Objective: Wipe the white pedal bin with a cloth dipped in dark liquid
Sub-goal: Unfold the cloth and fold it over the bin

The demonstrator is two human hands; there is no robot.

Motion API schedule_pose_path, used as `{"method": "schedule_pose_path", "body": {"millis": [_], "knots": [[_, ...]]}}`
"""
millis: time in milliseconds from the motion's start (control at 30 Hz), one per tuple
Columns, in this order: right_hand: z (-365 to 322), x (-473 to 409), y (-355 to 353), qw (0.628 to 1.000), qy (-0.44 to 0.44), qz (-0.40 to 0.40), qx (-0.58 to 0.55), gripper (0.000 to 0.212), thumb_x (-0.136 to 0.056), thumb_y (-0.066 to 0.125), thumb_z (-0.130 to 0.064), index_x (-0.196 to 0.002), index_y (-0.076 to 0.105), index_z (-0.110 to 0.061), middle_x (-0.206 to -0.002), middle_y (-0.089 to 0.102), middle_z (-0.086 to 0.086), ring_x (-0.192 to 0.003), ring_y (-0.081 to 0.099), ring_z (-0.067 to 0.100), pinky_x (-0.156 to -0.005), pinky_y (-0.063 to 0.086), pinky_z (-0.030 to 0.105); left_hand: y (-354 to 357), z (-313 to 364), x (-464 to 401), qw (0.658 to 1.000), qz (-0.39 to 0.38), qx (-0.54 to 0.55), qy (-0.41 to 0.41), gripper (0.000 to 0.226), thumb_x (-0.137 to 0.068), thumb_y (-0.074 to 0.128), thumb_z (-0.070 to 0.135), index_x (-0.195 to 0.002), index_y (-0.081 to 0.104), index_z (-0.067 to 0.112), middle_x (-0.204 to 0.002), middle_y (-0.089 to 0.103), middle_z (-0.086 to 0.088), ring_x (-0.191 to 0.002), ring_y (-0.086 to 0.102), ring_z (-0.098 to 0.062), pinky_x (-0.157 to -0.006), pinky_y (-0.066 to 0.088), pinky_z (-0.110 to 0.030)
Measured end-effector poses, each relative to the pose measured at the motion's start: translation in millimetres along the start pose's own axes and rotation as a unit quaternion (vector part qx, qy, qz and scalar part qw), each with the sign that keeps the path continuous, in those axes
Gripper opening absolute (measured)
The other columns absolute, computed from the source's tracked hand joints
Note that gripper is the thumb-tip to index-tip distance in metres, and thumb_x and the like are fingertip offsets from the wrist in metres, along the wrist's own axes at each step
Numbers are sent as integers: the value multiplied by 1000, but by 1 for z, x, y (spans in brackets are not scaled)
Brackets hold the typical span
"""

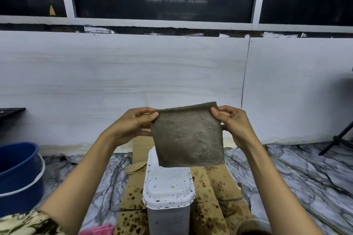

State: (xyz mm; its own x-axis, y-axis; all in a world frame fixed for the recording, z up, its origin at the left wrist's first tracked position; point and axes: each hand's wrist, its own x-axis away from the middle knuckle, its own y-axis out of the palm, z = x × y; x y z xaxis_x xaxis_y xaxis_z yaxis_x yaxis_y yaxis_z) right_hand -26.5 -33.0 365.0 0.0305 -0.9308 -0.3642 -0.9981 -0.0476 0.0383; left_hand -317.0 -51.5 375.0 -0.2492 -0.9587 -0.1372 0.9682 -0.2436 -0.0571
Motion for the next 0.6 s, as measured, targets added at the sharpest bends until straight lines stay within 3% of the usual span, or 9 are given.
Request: {"method": "schedule_pose_path", "body": {"millis": [133,267,367,433,533,600], "knots": [[17,-4,22,971,-39,111,209,12,-84,71,-27,-83,67,-15,-73,67,6,-73,64,20,-67,50,33,30,-9,-10,981,109,-127,-101,16,-99,50,22,-102,56,8,-93,62,-13,-74,68,-27,-65,61,-40],[17,8,47,966,-65,125,217,15,-83,70,-31,-87,67,-17,-71,67,5,-73,66,22,-70,54,38,64,-6,-13,959,210,-189,-17,17,-97,51,23,-106,55,10,-103,63,-13,-80,68,-27,-60,61,-39],[6,19,63,983,-68,65,160,15,-82,73,-29,-89,67,-16,-77,68,7,-65,68,18,-59,57,35,86,-1,-12,969,190,-158,13,23,-96,52,28,-109,54,9,-106,64,-15,-84,69,-27,-63,61,-41],[-1,25,69,989,-76,-1,126,16,-87,67,-23,-98,68,-11,-85,69,9,-57,66,10,-53,53,21,95,3,-11,977,180,-114,15,31,-98,49,34,-112,54,7,-107,65,-16,-87,70,-27,-66,61,-40],[-4,29,66,981,-97,-80,145,25,-94,55,-11,-118,64,-12,-99,65,6,-71,63,3,-66,48,10,96,7,-10,983,173,-61,32,36,-97,48,39,-117,55,9,-109,67,-14,-93,69,-25,-75,59,-39],[-5,30,60,968,-112,-118,190,30,-94,52,-6,-118,65,-20,-101,59,1,-84,56,1,-75,42,6,94,7,-9,986,154,-42,44,42,-91,54,46,-115,57,12,-105,69,-11,-92,70,-21,-77,59,-38]]}}
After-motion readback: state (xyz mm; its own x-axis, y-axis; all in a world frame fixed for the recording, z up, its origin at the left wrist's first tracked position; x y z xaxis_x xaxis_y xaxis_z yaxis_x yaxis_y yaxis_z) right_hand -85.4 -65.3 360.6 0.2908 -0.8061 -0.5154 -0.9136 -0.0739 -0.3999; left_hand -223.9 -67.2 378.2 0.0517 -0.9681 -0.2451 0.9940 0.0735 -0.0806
